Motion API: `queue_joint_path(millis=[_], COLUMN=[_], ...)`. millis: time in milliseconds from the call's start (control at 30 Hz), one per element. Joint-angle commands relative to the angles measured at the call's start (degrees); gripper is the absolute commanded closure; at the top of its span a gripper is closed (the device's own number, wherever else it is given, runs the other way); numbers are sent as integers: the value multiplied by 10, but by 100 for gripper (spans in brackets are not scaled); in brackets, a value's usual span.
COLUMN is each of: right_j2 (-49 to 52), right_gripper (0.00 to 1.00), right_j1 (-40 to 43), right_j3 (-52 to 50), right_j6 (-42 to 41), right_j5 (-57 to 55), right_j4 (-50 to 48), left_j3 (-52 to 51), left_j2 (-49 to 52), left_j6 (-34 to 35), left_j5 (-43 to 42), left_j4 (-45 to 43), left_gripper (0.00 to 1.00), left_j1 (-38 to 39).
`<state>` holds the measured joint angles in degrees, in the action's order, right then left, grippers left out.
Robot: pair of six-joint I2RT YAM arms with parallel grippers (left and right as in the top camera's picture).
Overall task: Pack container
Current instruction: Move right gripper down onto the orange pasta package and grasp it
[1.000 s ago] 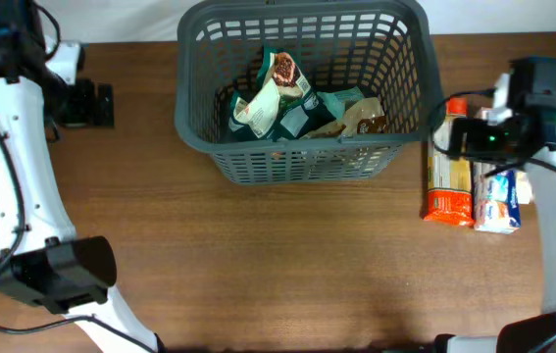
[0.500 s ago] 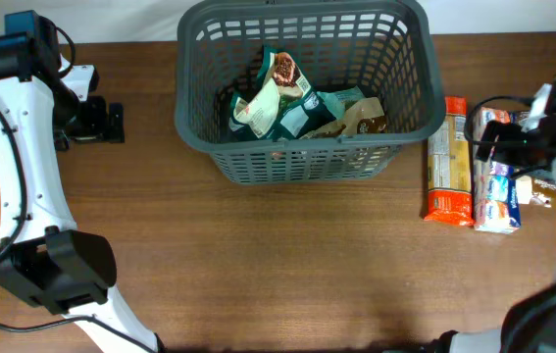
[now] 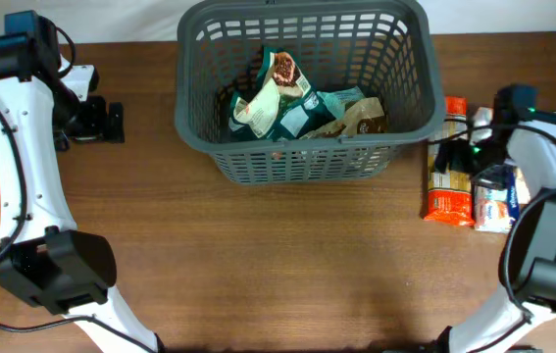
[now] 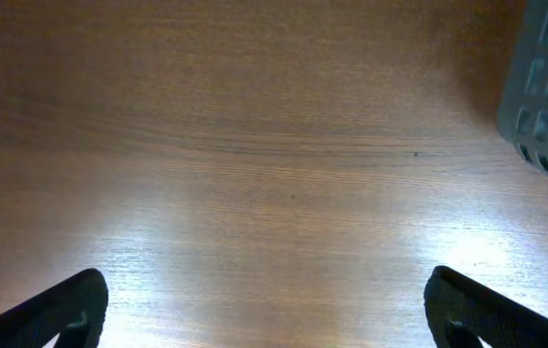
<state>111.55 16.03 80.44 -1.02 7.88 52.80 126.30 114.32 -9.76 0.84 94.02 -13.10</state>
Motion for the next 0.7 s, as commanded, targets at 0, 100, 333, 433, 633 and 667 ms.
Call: queue_joint_path(millis=[0, 100, 333, 433, 633, 667], right_j2=[23, 32, 33, 33, 33, 33], right_gripper=[5, 5, 5, 9, 9, 9], right_j1=[-7, -7, -9, -13, -14, -14], right_j3=[-5, -5, -6, -17, -70, -76], right_j6=[8, 8, 8, 3, -14, -14], right_j5=[16, 0, -25, -26, -25, -25], right_j4=[-10, -21, -37, -49, -92, -94], left_j3=[-2, -2, -2, -2, -2, -2], left_j2=[-12, -12, -12, -12, -12, -12], left_j6=[7, 7, 7, 7, 7, 7], left_j5=[-6, -6, -6, -6, -6, -6], left_j4=[1, 1, 1, 1, 1, 1], left_gripper=[1, 1, 1, 1, 1, 1], left_j1=[-3, -3, -3, -3, -3, -3])
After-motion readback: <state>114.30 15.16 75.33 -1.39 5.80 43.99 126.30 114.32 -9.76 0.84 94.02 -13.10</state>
